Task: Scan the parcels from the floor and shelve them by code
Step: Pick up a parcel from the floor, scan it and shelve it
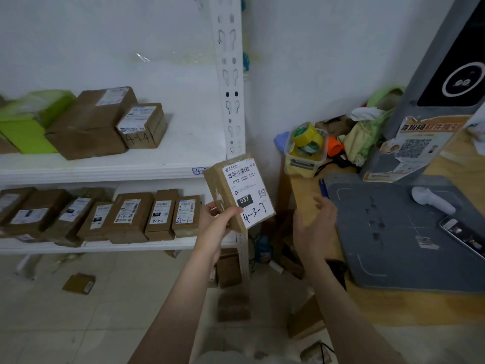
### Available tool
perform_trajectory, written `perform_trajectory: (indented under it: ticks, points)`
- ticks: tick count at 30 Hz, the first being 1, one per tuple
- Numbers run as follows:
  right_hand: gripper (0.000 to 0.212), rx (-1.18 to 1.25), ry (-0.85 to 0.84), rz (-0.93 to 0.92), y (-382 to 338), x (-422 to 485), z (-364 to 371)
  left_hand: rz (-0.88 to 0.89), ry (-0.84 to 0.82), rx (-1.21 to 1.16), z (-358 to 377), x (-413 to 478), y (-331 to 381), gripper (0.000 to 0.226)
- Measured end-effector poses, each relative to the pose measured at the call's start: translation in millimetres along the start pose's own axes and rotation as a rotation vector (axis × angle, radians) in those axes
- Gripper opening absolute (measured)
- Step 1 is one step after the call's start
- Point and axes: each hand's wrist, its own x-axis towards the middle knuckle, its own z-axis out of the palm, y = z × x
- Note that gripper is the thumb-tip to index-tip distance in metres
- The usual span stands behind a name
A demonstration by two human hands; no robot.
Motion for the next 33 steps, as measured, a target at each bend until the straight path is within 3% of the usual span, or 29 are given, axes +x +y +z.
perform_trajectory:
  ticks: [3,7,11,17,25,28,33]
  points:
    - [0.039,0.203,-0.116,-0.092,-56,1,12,0.04,0.012,-0.047,-22,-4,21,0.035]
    - [0.048,0.416,-0.312,-0.246,-128,-13,38,0.111,0.044,-0.073,-69,-14,51,0.041]
    - [0.053,0.529,-0.506,-0.322,-209,-41,62,0.184,0.085,-0.116,-129,-31,89,0.03]
    - [0.05,0.753,-0.665,-0.419,-329,-95,100,0.34,0.121,-0.135,-221,-58,169,0.028]
    - [0.06,0.762,-0.654,-0.777,-493,-146,116,0.608,0.18,-0.049,-336,-100,298,0.031]
    - [0.067,0.816,-0.632,-0.894,-550,-155,105,0.71,0.185,-0.001,-361,-123,349,0.029]
    - [0.062,0.888,-0.657,-0.999,-640,-155,84,0.855,0.177,0.069,-384,-160,428,0.03]
